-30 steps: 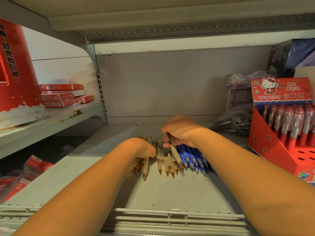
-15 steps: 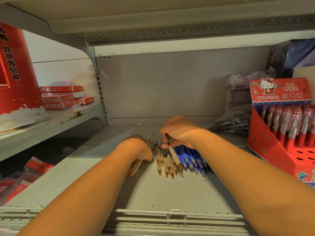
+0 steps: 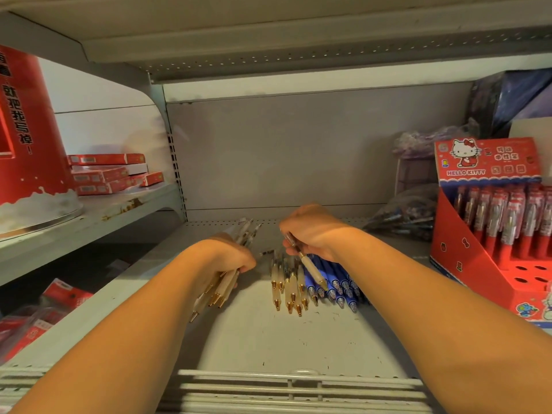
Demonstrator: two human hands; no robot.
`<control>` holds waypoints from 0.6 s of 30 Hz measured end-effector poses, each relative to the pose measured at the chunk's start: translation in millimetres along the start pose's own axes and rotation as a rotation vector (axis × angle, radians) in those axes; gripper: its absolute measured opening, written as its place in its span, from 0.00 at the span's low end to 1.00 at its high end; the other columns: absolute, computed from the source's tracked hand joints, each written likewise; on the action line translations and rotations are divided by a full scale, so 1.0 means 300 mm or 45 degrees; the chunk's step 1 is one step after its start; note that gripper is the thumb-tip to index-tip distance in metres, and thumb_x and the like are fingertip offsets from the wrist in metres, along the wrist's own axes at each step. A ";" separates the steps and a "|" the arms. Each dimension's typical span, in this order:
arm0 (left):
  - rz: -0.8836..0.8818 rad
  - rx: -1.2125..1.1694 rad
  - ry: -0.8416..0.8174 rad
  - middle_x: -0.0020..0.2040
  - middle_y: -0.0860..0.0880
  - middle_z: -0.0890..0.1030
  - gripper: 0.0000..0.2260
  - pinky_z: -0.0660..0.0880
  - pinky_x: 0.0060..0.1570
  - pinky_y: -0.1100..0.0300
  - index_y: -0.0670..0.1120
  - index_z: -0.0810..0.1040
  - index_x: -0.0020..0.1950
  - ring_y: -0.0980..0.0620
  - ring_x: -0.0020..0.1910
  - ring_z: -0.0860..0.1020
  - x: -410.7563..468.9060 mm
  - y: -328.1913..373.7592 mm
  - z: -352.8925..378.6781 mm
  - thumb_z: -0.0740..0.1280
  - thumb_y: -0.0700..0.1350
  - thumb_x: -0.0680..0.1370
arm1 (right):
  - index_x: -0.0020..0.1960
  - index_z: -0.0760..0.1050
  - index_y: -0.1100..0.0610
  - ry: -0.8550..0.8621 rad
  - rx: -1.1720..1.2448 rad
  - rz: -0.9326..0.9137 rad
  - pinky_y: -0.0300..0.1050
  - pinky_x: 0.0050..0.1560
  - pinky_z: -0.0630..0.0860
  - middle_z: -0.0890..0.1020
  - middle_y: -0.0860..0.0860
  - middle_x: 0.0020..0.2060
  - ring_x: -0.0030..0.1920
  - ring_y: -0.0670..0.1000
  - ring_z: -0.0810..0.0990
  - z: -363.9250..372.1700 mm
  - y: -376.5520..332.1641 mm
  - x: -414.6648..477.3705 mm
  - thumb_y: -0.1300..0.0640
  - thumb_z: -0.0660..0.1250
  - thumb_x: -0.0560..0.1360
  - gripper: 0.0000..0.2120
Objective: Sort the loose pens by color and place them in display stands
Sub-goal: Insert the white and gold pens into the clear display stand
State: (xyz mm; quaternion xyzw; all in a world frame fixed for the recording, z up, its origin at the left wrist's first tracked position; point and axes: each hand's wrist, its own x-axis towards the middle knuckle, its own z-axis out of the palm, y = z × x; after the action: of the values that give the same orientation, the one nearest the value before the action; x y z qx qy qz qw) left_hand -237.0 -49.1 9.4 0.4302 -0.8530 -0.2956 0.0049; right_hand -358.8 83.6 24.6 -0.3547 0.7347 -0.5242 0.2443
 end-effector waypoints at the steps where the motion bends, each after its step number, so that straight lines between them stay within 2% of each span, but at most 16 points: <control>1: 0.006 -0.073 -0.029 0.32 0.45 0.80 0.08 0.79 0.38 0.57 0.40 0.74 0.45 0.47 0.30 0.80 -0.004 -0.010 -0.008 0.65 0.39 0.66 | 0.49 0.73 0.63 -0.002 -0.021 -0.002 0.40 0.39 0.76 0.76 0.55 0.36 0.34 0.50 0.76 0.001 -0.001 0.001 0.65 0.62 0.78 0.02; 2: 0.022 -0.111 -0.052 0.31 0.45 0.80 0.08 0.80 0.42 0.55 0.41 0.74 0.45 0.47 0.30 0.81 -0.009 -0.018 -0.014 0.65 0.39 0.66 | 0.49 0.73 0.63 -0.015 -0.023 0.006 0.41 0.37 0.72 0.74 0.55 0.35 0.34 0.49 0.74 0.002 -0.002 0.000 0.65 0.61 0.77 0.03; 4: 0.064 -0.147 -0.085 0.32 0.45 0.80 0.08 0.79 0.44 0.54 0.42 0.73 0.45 0.47 0.31 0.81 -0.016 -0.029 -0.022 0.65 0.40 0.67 | 0.50 0.72 0.63 -0.058 0.041 0.065 0.38 0.31 0.67 0.74 0.55 0.36 0.30 0.47 0.70 0.004 -0.002 -0.003 0.66 0.60 0.77 0.04; 8: 0.110 -0.184 -0.168 0.30 0.47 0.81 0.10 0.76 0.37 0.57 0.42 0.74 0.45 0.48 0.33 0.78 -0.047 -0.020 -0.036 0.65 0.43 0.66 | 0.59 0.70 0.62 -0.154 0.089 0.232 0.34 0.21 0.64 0.80 0.59 0.43 0.24 0.45 0.65 0.013 0.009 -0.008 0.66 0.60 0.77 0.11; 11: 0.140 -0.213 -0.191 0.28 0.49 0.80 0.08 0.74 0.36 0.58 0.44 0.74 0.45 0.48 0.34 0.76 -0.077 -0.002 -0.037 0.64 0.44 0.67 | 0.60 0.70 0.63 -0.209 -0.049 0.300 0.33 0.18 0.62 0.83 0.59 0.41 0.21 0.44 0.65 0.018 0.010 -0.009 0.64 0.60 0.79 0.10; 14: 0.167 -0.269 -0.168 0.28 0.50 0.79 0.07 0.73 0.36 0.59 0.42 0.75 0.45 0.50 0.32 0.76 -0.092 0.001 -0.036 0.64 0.43 0.69 | 0.59 0.71 0.62 -0.228 -0.203 0.315 0.33 0.17 0.62 0.86 0.56 0.41 0.19 0.43 0.67 0.020 0.003 -0.005 0.59 0.60 0.80 0.09; 18: 0.262 -0.387 -0.049 0.28 0.49 0.79 0.06 0.75 0.37 0.57 0.43 0.75 0.40 0.51 0.32 0.81 -0.099 0.007 -0.038 0.67 0.43 0.66 | 0.59 0.73 0.60 -0.240 -0.137 0.312 0.34 0.22 0.62 0.86 0.57 0.49 0.28 0.45 0.75 0.027 0.007 0.001 0.56 0.61 0.81 0.10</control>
State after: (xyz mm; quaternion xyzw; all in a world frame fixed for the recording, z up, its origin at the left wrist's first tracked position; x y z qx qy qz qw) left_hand -216.9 -32.0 27.1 0.3291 -0.8379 -0.4272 0.0838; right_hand -353.6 78.9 19.9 -0.3226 0.7732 -0.4149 0.3549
